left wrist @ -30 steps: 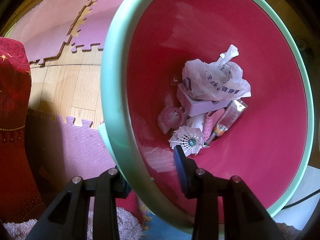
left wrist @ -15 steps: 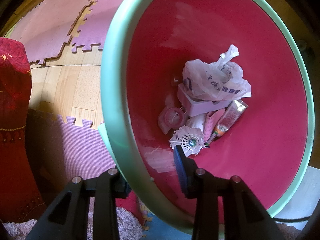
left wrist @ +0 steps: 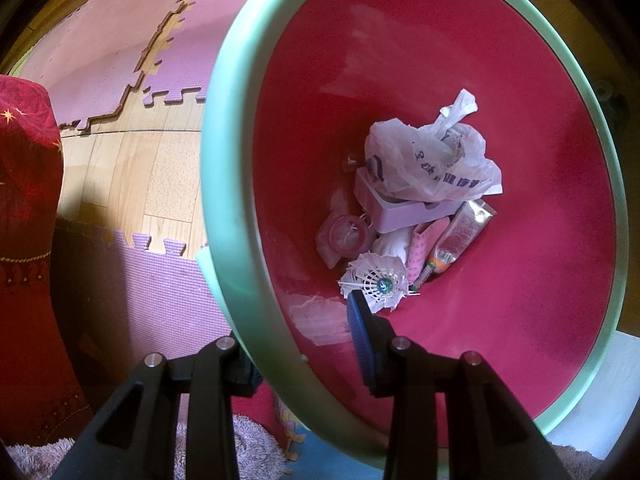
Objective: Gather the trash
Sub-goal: 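Lift the plastic bag with the right tool and carry it over the bucket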
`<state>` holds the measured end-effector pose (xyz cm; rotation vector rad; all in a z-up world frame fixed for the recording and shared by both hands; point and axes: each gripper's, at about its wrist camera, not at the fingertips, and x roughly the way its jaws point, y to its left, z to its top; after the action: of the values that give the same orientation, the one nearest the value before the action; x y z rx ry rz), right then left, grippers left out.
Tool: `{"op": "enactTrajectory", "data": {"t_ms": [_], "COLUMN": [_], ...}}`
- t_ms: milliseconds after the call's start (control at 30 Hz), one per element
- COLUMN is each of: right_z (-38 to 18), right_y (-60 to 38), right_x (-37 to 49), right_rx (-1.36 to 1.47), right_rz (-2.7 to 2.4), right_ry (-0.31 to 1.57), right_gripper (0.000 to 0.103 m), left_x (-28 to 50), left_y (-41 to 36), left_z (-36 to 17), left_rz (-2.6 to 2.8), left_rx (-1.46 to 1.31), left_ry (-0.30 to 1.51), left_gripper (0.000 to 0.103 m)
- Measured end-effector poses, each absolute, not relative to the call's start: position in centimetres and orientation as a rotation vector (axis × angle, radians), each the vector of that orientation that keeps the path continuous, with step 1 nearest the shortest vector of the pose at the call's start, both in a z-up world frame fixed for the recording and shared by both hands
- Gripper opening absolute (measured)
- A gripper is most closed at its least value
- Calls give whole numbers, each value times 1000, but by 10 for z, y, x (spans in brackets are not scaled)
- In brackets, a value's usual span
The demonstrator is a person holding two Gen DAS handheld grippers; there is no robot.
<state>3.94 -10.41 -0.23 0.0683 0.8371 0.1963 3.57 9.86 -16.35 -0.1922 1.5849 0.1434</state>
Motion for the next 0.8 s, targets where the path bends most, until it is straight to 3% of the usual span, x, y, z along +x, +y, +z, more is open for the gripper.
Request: {"op": "enactTrajectory", "data": {"t_ms": [800], "right_z": [-61], "right_y": [-82], "right_x": [40], "right_rx": [41], "right_rz": [299], "right_ry": [1041], "right_gripper": [15], "left_x": [36], "left_y": [98], "left_z": [-164], "left_rz": [144], "left_rx": [-192], "left_ry": [1585], "left_gripper": [38]}}
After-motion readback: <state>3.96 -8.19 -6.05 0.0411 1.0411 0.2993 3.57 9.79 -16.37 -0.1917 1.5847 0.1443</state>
